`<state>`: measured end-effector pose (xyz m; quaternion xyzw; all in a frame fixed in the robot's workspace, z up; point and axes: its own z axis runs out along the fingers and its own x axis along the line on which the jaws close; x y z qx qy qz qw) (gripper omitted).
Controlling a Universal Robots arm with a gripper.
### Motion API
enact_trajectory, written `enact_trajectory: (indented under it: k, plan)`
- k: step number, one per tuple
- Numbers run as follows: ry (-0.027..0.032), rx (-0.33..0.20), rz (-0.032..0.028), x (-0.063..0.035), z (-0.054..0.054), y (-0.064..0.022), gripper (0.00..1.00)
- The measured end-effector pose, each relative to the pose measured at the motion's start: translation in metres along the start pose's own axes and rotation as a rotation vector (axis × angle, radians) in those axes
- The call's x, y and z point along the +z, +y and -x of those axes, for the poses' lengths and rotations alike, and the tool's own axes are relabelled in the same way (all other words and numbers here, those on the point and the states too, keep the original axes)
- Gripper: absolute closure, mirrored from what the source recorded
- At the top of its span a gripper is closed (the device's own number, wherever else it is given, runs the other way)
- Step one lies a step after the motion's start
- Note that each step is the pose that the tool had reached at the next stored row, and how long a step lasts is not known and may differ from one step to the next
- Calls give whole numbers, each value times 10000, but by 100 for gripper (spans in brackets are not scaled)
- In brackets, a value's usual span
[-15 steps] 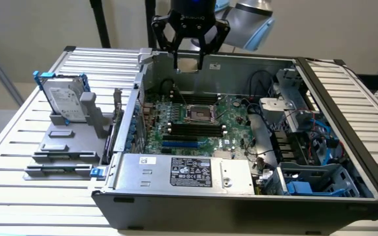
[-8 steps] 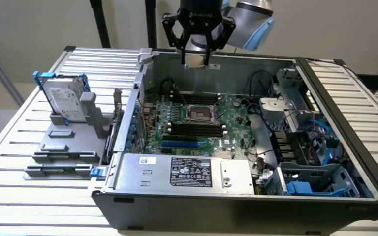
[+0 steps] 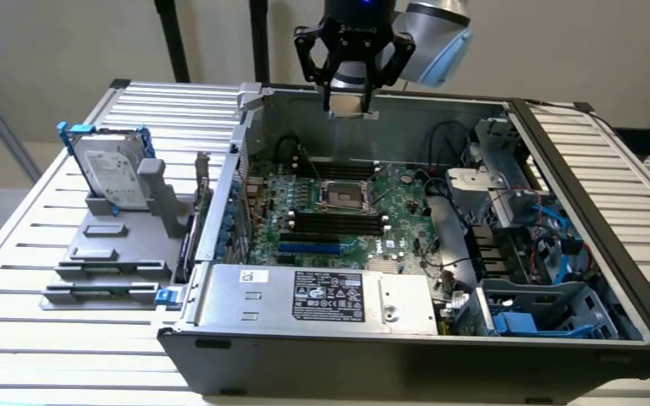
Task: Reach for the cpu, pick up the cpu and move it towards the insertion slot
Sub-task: 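Pick up the cpu and move it towards the insertion slot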
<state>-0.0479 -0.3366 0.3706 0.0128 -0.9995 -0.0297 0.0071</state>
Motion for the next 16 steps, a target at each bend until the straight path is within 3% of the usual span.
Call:
enact_trajectory:
  k: [4, 8, 16]
  plan:
    - [-7, 122, -22, 45, 41, 17, 45]
    - [-20, 169, -116, 84, 48, 37, 45]
    - [-23, 169, -125, 92, 48, 39, 45]
